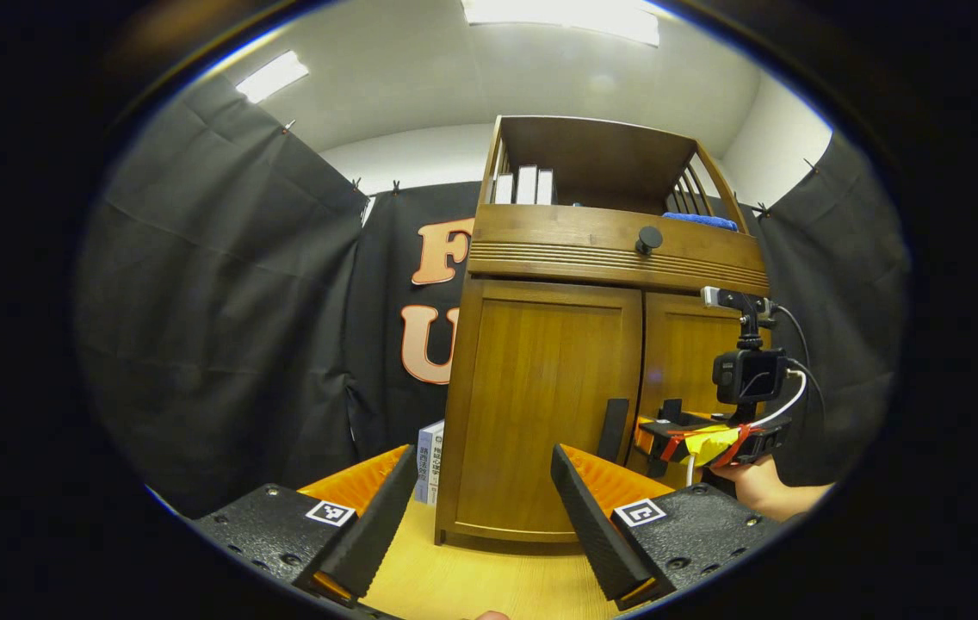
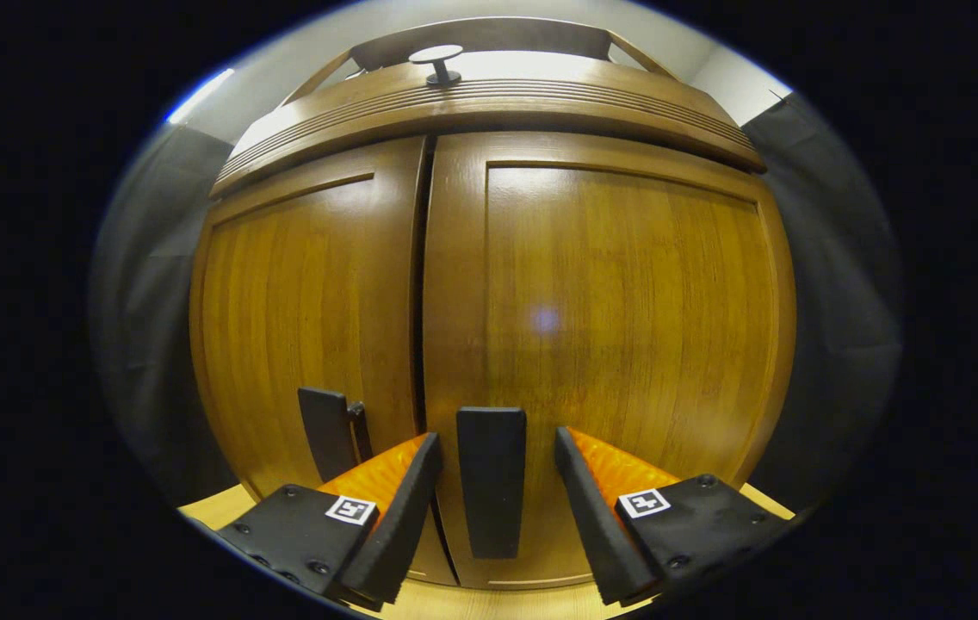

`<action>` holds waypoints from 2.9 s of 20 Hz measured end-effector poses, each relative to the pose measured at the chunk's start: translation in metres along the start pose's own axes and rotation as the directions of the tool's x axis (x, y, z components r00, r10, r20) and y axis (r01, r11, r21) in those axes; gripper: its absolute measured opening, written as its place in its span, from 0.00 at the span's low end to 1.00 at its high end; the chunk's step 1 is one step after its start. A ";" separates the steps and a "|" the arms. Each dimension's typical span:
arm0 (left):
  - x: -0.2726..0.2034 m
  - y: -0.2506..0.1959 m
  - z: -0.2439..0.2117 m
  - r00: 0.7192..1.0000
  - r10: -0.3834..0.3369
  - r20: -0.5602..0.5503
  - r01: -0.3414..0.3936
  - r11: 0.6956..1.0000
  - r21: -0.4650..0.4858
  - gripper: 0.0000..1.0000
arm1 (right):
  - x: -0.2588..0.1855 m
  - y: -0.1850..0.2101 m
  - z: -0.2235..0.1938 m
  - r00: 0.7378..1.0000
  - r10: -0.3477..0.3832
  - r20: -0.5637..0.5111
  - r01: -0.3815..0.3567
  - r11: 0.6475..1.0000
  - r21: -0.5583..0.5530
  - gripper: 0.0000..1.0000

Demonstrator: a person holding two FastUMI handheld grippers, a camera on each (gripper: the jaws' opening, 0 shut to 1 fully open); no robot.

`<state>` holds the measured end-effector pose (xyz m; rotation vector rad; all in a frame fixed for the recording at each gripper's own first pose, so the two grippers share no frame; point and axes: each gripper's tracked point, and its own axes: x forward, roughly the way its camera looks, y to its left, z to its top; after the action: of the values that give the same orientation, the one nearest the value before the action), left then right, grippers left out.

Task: Open the right door of the double-door shoe cabinet with the right hand, and open the left door with the left hand.

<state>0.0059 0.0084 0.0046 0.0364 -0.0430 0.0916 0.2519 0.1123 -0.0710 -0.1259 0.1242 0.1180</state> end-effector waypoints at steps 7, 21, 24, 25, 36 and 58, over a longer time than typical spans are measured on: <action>0.000 0.001 0.001 1.000 0.013 -0.001 -0.013 1.000 -0.003 0.92 | -0.002 0.008 -0.005 0.999 0.025 -0.043 -0.022 0.998 0.055 0.65; -0.002 -0.002 0.007 1.000 0.006 0.008 -0.006 1.000 0.001 0.94 | -0.005 0.004 -0.006 0.994 0.075 -0.079 -0.071 0.996 0.052 0.31; -0.002 -0.001 0.006 1.000 0.005 0.008 -0.005 1.000 -0.002 0.94 | -0.008 0.005 0.000 0.993 0.087 -0.076 -0.082 0.994 0.065 0.31; -0.002 -0.001 0.006 1.000 0.005 0.005 -0.005 1.000 -0.005 0.94 | -0.010 0.005 0.000 0.993 0.090 -0.074 -0.085 0.994 0.069 0.31; -0.002 -0.002 0.008 1.000 -0.005 0.030 0.005 1.000 0.011 0.94 | -0.036 0.001 0.017 0.989 0.133 -0.062 -0.127 0.988 0.090 0.31; -0.006 -0.016 0.000 0.987 -0.159 -0.029 0.159 0.987 0.021 0.91 | -0.118 -0.092 0.013 0.999 -0.022 -0.034 0.024 0.996 0.084 0.35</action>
<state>0.0017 -0.0080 0.0036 0.0616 -0.0116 -0.0671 0.1488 0.0100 -0.0321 -0.0452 0.1608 0.0875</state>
